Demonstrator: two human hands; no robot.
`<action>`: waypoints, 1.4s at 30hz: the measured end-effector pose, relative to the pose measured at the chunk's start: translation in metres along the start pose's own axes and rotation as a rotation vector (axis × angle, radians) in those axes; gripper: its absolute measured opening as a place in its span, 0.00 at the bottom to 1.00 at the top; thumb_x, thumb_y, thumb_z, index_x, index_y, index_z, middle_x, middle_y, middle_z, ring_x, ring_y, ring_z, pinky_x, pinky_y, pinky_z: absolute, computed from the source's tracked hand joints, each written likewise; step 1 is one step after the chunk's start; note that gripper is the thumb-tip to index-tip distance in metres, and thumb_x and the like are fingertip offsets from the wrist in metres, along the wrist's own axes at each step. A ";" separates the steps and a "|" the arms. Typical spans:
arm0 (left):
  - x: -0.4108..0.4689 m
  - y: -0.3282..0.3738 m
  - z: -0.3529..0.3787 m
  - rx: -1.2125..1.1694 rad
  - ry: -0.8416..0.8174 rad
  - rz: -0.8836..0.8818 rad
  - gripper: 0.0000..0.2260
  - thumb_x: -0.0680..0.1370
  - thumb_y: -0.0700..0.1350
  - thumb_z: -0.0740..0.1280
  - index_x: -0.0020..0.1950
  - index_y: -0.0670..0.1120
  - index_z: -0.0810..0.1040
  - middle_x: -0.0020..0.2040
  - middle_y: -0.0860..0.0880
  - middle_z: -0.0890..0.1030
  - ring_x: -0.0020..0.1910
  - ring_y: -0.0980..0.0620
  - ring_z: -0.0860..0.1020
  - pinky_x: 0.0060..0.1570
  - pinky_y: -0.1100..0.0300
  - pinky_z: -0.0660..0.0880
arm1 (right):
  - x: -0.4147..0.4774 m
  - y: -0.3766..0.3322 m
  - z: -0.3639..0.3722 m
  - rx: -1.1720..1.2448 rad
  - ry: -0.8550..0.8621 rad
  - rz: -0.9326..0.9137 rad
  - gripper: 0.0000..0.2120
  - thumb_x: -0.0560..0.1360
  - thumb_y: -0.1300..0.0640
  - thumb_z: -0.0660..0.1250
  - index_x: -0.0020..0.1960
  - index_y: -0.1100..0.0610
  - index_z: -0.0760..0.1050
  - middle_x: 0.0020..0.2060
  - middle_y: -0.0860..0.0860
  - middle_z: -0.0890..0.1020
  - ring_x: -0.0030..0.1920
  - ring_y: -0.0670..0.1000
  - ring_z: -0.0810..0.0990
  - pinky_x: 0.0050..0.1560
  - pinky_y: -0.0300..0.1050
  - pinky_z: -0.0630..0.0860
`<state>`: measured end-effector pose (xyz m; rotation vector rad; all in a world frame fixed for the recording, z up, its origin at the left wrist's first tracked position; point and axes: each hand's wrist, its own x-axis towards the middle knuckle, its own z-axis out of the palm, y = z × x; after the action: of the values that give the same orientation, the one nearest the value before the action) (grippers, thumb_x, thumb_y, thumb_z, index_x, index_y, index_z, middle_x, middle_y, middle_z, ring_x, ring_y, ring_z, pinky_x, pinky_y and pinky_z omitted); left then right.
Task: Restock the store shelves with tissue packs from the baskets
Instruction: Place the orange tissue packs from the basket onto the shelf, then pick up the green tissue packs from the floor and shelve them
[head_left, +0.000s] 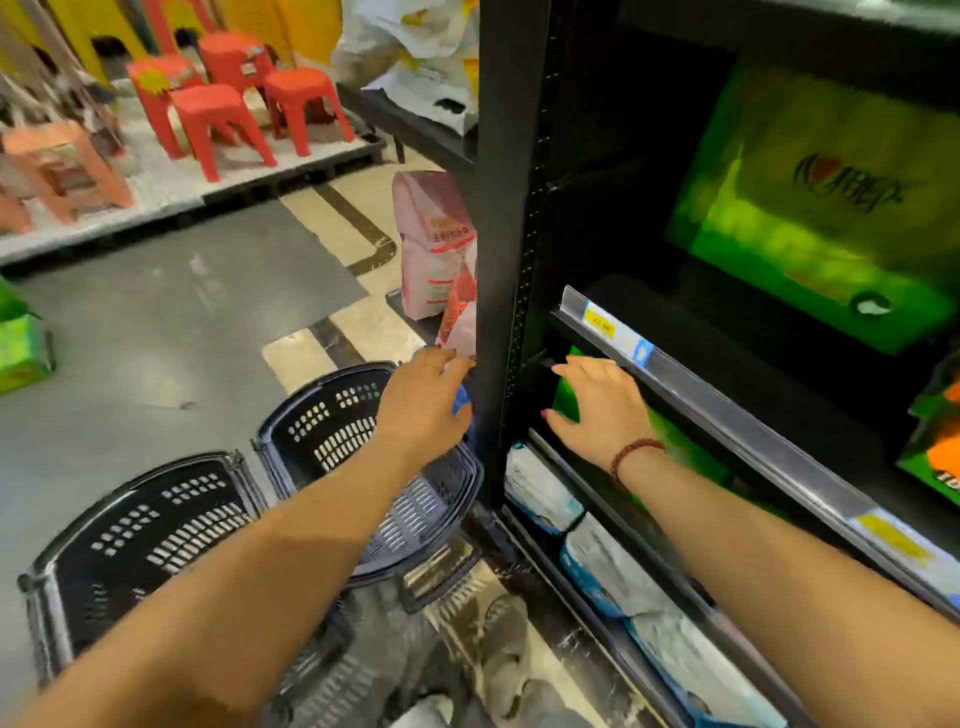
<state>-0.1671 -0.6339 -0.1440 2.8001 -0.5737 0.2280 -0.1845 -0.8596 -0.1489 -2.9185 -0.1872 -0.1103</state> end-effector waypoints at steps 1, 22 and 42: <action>0.001 0.004 0.001 0.012 0.002 -0.029 0.24 0.72 0.46 0.72 0.66 0.42 0.74 0.62 0.40 0.77 0.62 0.38 0.72 0.56 0.47 0.72 | 0.007 0.004 -0.001 0.009 -0.011 -0.030 0.28 0.74 0.44 0.66 0.71 0.51 0.67 0.71 0.51 0.68 0.71 0.54 0.63 0.71 0.50 0.58; -0.067 -0.043 -0.012 0.138 0.043 -0.591 0.27 0.75 0.53 0.67 0.72 0.46 0.67 0.70 0.45 0.70 0.69 0.44 0.67 0.65 0.49 0.67 | 0.092 -0.107 0.023 0.137 -0.139 -0.601 0.27 0.72 0.51 0.70 0.68 0.58 0.71 0.65 0.58 0.74 0.65 0.60 0.69 0.66 0.51 0.62; -0.373 -0.197 -0.121 0.178 0.144 -1.079 0.26 0.74 0.50 0.67 0.71 0.46 0.69 0.70 0.44 0.71 0.70 0.43 0.66 0.65 0.49 0.67 | -0.017 -0.463 0.104 0.096 -0.303 -1.029 0.28 0.73 0.47 0.67 0.69 0.56 0.68 0.68 0.56 0.71 0.67 0.59 0.67 0.67 0.53 0.64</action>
<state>-0.4386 -0.2887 -0.1519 2.7732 1.0208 0.2374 -0.2572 -0.3908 -0.1552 -2.4118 -1.6391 0.1792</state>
